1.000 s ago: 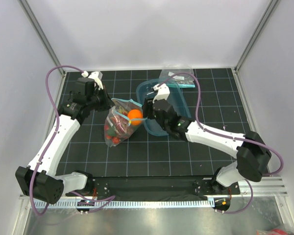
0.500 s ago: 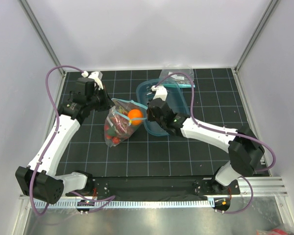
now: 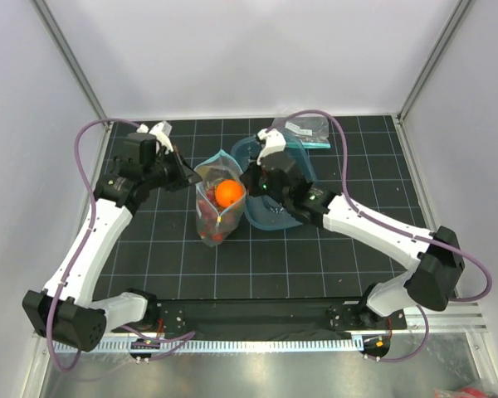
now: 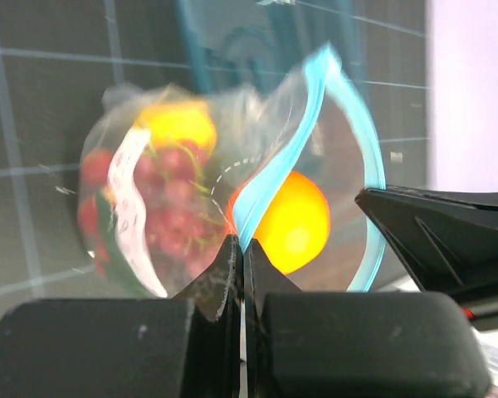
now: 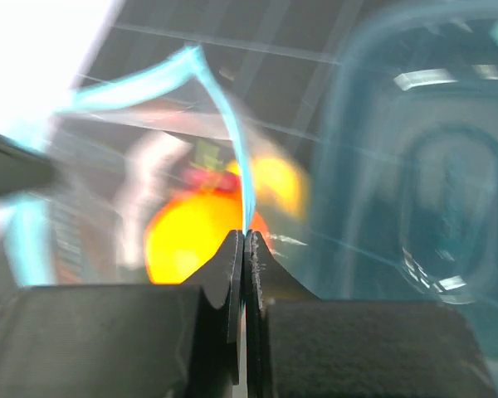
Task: Place the food in the zip-top bag and seal the zipper
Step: Adjust the zipper food storage bag at the center of the board.
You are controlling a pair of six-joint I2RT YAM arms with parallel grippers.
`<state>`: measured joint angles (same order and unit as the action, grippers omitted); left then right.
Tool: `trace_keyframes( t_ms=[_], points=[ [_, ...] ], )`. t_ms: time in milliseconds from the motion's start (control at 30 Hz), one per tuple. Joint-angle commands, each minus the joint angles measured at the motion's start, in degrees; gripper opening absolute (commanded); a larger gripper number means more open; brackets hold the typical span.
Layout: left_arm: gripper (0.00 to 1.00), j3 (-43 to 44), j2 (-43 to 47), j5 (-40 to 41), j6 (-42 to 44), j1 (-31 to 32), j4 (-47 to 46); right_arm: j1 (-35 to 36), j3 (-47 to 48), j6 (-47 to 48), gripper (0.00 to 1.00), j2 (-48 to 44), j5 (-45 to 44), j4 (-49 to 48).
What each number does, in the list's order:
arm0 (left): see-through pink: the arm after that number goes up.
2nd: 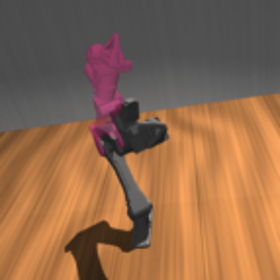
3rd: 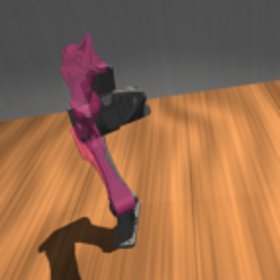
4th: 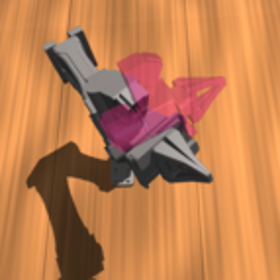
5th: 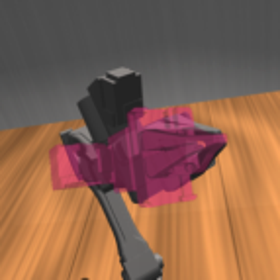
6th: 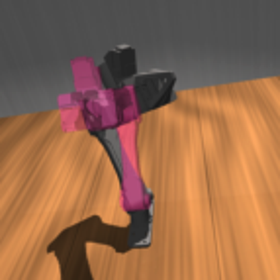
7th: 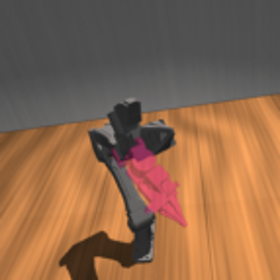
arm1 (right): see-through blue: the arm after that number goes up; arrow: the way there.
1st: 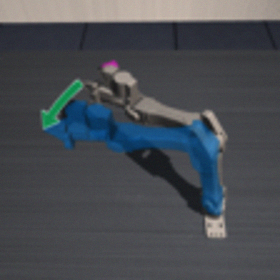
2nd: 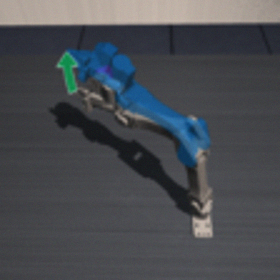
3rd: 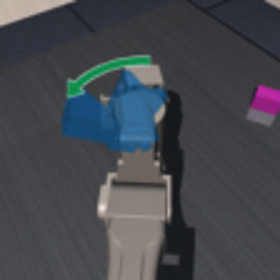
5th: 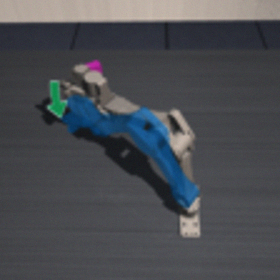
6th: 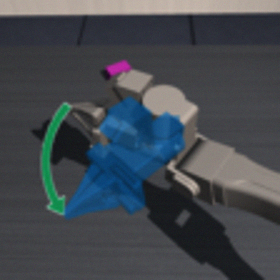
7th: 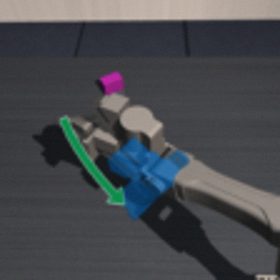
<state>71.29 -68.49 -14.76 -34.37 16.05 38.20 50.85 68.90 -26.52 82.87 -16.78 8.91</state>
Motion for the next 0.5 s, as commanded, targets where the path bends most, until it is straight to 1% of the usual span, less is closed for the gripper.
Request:
trace_keyframes(
  t_ms=[0,33,67,100,133,167,300,367,467],
  points=[
    [0.00,1.84,4.76,-6.93,-8.76,0.73,0.12,2.84,10.26,2.35,0.01,-0.88,6.83,2.32],
    [0.00,0.97,5.20,-8.08,-9.48,1.43,-0.05,3.98,15.68,2.88,0.01,0.52,6.93,6.61],
    [0.00,0.52,5.82,-8.61,-9.92,3.52,-0.05,6.69,18.34,4.19,0.01,1.93,6.58,8.56],
    [0.00,0.09,6.17,-8.53,-10.01,4.15,-0.05,7.94,20.55,4.63,0.01,4.73,6.06,10.24],
    [0.00,-1.31,6.70,-8.53,-10.10,4.42,-0.22,8.99,23.61,4.81,0.01,5.71,4.23,12.34],
    [0.00,-2.20,8.01,-8.27,-10.36,4.51,-0.49,10.48,24.34,4.47,0.01,6.42,3.42,12.88],
    [0.00,-6.94,12.31,-6.51,-11.07,4.42,-1.45,11.02,23.12,2.89,0.01,5.73,0.53,14.73],
    [0.00,-9.41,13.46,-6.85,-12.21,4.42,-1.90,11.02,20.14,2.71,0.01,3.53,-2.29,15.79],
    [0.00,-11.08,15.13,-8.00,-13.35,4.42,-1.90,10.94,16.18,2.27,0.01,0.63,-2.82,17.11]
  ],
)
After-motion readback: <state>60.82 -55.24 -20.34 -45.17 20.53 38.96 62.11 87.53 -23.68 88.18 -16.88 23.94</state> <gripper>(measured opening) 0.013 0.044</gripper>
